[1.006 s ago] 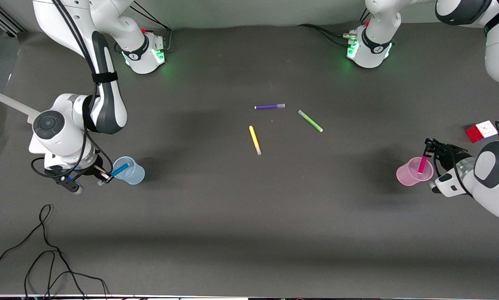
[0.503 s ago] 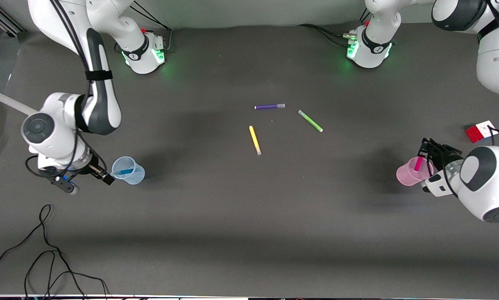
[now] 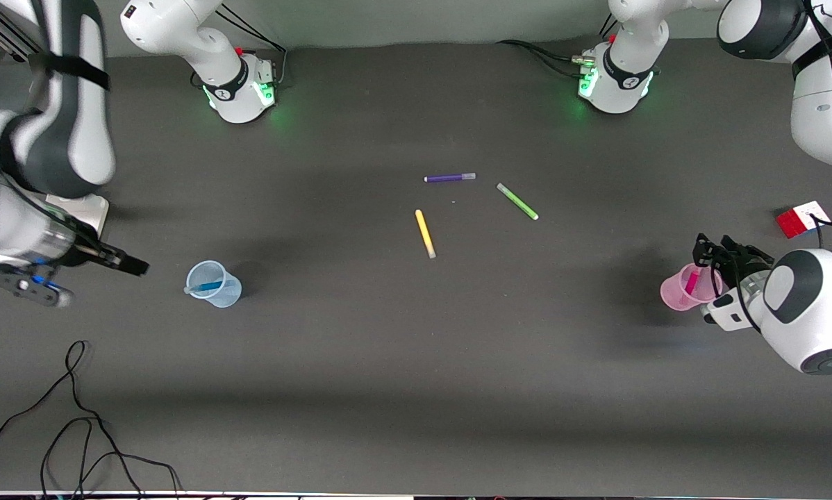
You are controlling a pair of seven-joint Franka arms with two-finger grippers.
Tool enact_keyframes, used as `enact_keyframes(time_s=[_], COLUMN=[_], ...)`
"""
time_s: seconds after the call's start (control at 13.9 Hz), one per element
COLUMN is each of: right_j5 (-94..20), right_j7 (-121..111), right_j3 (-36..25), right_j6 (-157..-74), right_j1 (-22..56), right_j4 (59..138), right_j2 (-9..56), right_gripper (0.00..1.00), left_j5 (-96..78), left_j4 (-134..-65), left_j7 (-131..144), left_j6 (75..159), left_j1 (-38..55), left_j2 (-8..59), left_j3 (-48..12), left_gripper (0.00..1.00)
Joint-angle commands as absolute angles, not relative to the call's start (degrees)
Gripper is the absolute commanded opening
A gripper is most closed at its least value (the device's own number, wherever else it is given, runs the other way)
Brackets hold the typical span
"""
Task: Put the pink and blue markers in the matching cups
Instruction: 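Drop the blue marker into the clear cup while the left gripper drops pink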
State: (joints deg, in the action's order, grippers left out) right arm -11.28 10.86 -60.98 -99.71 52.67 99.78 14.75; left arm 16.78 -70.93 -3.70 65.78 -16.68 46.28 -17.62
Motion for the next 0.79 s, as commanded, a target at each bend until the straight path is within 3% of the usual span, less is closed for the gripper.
enact_keyframes(time_s=[0.0, 0.36, 0.72], right_j5=[-11.86, -12.04, -13.1], right_j7=[8.79, 8.79, 8.7], right_j3=[-61.17, -61.17, -60.21], right_j6=[-93.44, -88.34, -87.63], right_j1=[52.56, 51.24, 50.28], right_j4=[95.55, 90.27, 90.17], right_j2=[13.36, 12.4, 11.08], right_gripper=[1.0, 1.0, 1.0], left_j5=[17.75, 20.83, 16.1], left_j4=[-67.68, -60.57, -61.26], left_j7=[-3.6, -3.69, -3.69], left_j6=[63.99, 61.44, 63.53], left_j1=[-14.42, -12.48, -13.53], left_j2=[46.5, 45.53, 36.5], left_j3=[-16.7, -16.79, -17.14], left_gripper=[1.0, 1.0, 1.0])
